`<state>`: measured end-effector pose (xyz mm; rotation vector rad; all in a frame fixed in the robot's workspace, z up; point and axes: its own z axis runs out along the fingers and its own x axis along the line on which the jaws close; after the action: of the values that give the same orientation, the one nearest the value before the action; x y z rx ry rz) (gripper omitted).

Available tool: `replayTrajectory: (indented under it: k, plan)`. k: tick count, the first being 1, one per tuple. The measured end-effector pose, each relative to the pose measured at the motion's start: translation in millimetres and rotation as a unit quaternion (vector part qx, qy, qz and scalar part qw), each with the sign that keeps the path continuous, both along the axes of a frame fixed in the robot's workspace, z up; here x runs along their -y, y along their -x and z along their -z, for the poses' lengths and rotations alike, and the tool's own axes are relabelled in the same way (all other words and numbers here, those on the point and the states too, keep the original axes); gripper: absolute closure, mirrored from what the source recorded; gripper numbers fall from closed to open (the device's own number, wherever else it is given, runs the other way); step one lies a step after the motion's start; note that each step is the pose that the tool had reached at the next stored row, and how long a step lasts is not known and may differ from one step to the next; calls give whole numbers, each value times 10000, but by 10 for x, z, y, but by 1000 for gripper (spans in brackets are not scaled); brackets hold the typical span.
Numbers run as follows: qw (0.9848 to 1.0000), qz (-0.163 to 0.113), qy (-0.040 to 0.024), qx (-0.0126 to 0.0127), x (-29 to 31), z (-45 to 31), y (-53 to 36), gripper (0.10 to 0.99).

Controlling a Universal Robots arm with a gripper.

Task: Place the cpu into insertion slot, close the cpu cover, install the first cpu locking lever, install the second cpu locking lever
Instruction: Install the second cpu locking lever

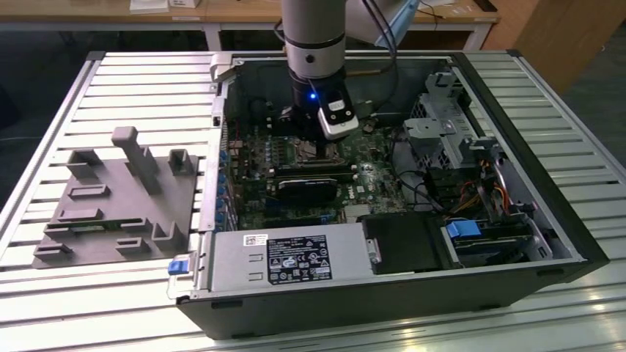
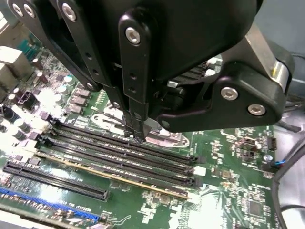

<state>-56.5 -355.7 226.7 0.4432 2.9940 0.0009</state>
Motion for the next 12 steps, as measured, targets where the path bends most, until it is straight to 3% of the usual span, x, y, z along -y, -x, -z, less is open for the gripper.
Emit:
replayTrajectory:
  k: [5,12]
  plan:
    - [9999,-133,-23,-1,20,37,59,984]
    - [9997,-193,-134,1,86,58,92,984]
